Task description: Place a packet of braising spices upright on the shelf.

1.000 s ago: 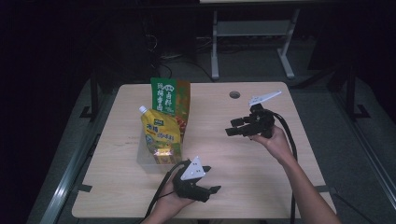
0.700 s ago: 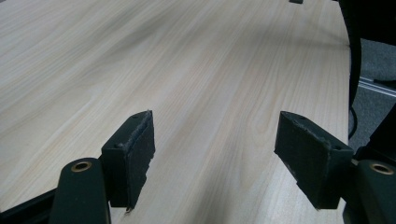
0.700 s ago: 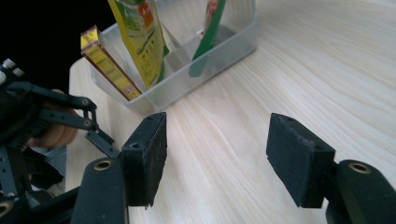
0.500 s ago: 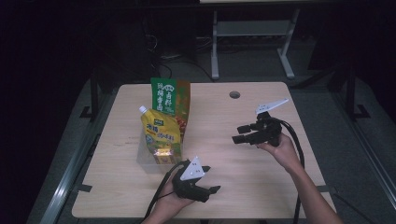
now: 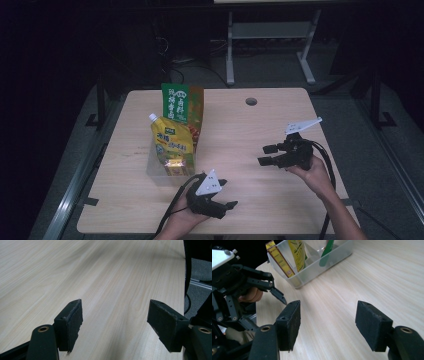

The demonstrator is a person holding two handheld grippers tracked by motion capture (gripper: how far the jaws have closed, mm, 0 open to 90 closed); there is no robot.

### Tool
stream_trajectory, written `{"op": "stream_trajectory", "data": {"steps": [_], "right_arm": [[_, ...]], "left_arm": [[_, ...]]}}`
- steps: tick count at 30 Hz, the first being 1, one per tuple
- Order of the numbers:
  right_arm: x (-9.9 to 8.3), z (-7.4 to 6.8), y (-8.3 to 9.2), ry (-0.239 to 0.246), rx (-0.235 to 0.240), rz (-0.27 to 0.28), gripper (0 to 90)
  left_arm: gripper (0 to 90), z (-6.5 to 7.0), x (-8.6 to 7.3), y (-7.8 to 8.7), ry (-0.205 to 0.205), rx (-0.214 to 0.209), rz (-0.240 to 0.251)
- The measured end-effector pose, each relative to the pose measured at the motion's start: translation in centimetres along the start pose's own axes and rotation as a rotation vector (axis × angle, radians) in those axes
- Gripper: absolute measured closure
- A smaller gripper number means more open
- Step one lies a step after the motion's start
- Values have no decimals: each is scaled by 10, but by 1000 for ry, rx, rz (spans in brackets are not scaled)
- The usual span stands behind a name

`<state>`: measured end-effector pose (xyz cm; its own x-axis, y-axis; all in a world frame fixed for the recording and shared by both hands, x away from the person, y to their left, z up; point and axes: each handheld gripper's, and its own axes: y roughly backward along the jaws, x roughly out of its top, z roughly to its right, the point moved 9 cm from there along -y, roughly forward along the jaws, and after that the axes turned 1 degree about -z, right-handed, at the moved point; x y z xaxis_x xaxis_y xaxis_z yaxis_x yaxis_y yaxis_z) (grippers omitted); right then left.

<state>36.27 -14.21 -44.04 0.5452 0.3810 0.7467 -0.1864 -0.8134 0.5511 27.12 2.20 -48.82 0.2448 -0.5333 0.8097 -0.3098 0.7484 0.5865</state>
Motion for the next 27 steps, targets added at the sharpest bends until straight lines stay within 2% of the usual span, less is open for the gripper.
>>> {"op": "stream_trajectory", "data": {"steps": [8,16,27], "right_arm": [[-16,3,4,-34,-2,4,350],[-35,5,7,-57,-5,-4,347],[-63,7,19,-109,-16,10,345]], "left_arm": [[275,-1,1,0,11,-1,3],[274,-2,0,0,4,4,-6],[273,-4,-1,1,2,9,-10]]}}
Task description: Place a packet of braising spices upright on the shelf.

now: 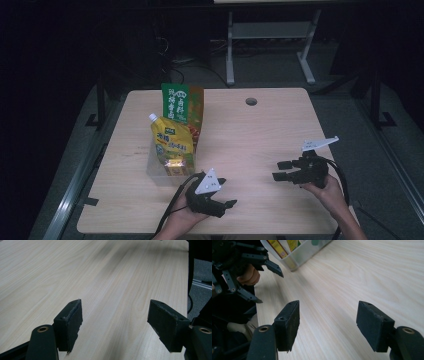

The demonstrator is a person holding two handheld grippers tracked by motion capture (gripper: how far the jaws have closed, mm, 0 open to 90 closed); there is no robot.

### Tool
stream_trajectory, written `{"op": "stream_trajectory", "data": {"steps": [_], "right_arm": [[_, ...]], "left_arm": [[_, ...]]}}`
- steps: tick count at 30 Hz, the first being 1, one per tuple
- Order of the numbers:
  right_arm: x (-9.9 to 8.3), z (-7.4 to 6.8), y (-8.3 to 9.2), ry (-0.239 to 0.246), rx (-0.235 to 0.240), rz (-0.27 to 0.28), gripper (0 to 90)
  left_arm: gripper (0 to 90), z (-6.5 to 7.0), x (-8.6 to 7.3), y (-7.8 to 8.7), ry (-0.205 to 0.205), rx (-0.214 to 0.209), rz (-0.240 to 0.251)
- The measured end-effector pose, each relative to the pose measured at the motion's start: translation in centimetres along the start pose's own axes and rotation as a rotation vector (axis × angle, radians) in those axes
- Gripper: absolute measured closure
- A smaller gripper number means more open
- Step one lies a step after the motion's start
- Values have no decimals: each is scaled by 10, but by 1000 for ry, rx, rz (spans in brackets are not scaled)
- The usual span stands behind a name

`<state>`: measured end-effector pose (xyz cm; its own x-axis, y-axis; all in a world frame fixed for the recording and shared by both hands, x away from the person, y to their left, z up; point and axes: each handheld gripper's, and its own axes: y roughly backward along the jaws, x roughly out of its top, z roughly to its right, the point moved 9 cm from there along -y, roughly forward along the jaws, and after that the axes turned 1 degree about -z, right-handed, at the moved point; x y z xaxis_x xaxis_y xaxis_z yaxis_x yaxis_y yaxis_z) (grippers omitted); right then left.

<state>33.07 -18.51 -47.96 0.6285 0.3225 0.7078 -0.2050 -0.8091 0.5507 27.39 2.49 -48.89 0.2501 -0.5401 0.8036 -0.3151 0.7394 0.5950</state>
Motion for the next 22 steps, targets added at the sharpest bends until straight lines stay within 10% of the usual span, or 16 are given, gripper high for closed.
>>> {"op": "stream_trajectory", "data": {"steps": [22], "right_arm": [[-35,-12,12,-67,30,64,300]], "left_arm": [[265,4,-1,0,-10,0,-6]]}}
